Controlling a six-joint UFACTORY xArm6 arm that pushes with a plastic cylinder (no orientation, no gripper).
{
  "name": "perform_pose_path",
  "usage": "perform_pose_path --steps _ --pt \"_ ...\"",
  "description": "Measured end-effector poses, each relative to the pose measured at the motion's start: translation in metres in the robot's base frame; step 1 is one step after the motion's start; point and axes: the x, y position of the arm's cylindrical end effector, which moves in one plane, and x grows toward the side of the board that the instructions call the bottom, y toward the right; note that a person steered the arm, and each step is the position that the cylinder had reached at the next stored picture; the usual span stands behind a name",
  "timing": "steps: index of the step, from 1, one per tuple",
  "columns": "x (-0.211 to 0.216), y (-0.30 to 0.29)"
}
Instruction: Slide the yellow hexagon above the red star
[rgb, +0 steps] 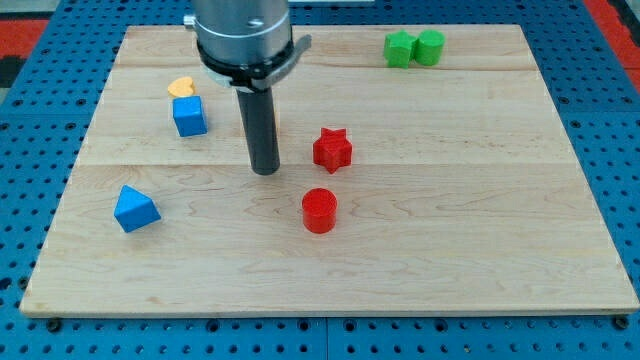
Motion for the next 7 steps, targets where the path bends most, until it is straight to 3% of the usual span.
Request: perform_pose_path --steps 1,3,4,7 --pt "-0.032 0.000" --pt "-0.052 -0.029" --pt "-0.086 -0.011" --pt "-0.116 -0.024"
